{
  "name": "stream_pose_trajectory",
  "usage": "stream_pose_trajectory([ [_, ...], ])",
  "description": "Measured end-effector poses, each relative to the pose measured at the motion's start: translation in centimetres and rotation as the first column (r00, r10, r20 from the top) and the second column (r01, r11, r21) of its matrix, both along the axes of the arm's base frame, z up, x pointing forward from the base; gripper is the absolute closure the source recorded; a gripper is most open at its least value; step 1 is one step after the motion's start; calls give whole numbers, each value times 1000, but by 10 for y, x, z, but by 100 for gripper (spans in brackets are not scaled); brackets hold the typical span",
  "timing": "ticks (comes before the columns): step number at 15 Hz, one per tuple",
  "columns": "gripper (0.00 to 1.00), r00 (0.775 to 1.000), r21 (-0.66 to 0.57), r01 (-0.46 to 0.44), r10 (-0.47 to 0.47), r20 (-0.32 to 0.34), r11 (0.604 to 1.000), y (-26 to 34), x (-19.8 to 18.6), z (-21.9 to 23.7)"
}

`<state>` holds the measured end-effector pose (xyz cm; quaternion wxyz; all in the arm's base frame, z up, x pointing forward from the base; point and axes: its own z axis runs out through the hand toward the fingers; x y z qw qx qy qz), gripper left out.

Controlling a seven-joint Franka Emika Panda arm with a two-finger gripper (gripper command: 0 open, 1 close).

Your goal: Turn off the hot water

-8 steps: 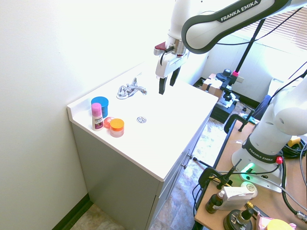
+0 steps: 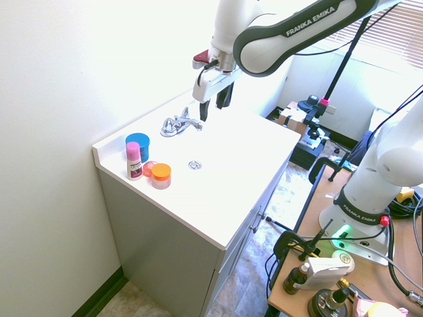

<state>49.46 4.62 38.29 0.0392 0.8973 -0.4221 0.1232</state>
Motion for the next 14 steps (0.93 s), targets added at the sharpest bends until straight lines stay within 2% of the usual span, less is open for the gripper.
stream_pose_trajectory([
  [2,0,999,-59,27,-26,19,998,0,29,-13],
  [7,0,999,-131,51,-50,15,990,-16,77,-40],
  [14,0,997,-153,29,-40,-67,988,-6,87,-62],
])
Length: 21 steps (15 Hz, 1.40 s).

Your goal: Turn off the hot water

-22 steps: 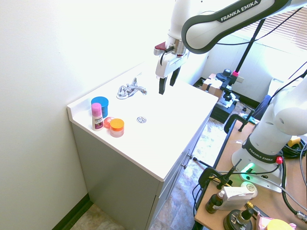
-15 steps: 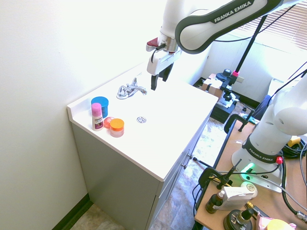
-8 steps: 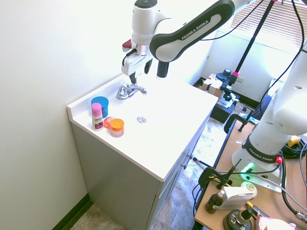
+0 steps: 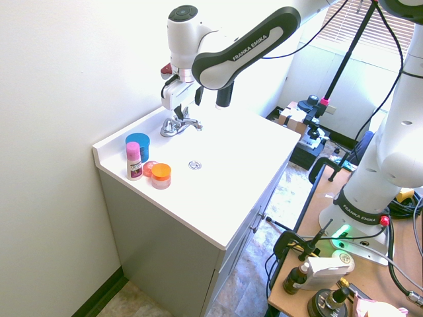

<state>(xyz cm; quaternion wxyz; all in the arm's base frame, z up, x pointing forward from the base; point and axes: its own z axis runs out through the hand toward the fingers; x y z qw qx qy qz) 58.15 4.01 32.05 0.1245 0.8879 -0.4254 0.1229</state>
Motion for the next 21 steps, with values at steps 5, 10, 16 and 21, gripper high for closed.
stream_pose_trajectory([
  [5,0,1000,27,1,-1,-18,1000,10,2,-5],
  [10,0,1000,45,-13,14,-18,999,35,16,-5],
  [16,0,1000,64,2,-1,-20,998,43,41,-5],
  [21,0,998,167,48,-39,-53,985,9,-1,30],
])
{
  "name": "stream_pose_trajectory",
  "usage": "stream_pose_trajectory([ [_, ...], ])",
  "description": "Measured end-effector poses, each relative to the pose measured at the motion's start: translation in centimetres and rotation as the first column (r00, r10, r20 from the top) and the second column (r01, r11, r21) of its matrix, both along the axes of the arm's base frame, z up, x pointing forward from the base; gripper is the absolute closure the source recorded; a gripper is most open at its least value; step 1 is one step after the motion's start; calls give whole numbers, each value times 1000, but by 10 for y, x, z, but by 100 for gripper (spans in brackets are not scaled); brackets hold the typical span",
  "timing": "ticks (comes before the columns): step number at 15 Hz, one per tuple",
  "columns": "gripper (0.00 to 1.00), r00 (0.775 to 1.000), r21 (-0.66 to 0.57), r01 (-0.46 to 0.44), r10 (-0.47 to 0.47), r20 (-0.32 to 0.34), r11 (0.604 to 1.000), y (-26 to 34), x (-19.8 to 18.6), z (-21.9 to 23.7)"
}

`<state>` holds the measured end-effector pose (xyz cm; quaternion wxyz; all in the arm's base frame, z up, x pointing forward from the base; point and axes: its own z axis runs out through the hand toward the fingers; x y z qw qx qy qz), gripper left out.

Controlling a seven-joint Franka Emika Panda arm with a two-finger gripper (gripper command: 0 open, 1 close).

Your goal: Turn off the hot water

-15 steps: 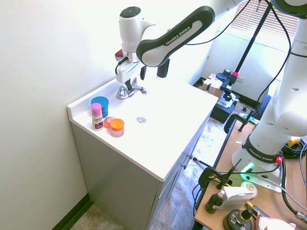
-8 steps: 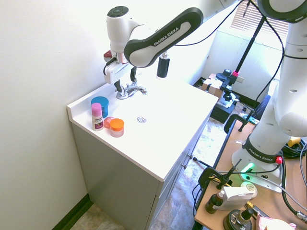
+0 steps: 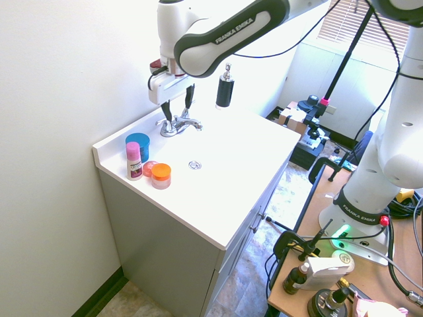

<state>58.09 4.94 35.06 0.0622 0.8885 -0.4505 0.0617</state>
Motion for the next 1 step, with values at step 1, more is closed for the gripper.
stream_pose_trajectory([
  [1,0,1000,22,13,-13,-13,1000,-11,-18,5],
])
